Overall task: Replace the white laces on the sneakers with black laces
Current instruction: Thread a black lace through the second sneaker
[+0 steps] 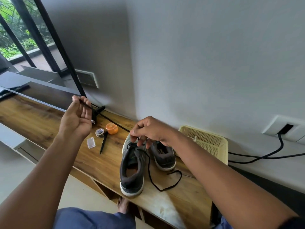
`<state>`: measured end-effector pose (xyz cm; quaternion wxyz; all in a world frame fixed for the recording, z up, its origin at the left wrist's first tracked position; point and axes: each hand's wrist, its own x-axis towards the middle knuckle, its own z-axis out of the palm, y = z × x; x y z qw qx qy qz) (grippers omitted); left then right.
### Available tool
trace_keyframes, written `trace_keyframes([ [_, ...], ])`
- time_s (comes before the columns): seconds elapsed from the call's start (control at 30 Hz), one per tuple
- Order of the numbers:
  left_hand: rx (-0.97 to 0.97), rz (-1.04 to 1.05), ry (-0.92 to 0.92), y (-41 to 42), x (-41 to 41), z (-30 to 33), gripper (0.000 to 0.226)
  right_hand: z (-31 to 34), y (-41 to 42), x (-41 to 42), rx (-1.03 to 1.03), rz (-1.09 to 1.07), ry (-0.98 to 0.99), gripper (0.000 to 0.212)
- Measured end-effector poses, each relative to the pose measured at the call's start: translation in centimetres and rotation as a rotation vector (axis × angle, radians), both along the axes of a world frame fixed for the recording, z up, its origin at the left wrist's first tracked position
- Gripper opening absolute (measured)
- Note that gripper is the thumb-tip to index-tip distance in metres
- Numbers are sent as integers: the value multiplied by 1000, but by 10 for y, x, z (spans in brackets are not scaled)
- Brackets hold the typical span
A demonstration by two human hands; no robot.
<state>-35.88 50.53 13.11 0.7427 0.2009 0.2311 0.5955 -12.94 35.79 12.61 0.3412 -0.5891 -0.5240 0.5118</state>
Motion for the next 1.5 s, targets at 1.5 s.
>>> trace_keyframes([
  [1.5, 828, -746, 1922, -63, 58, -56, 15, -106, -16, -45, 62, -436, -541, 12],
])
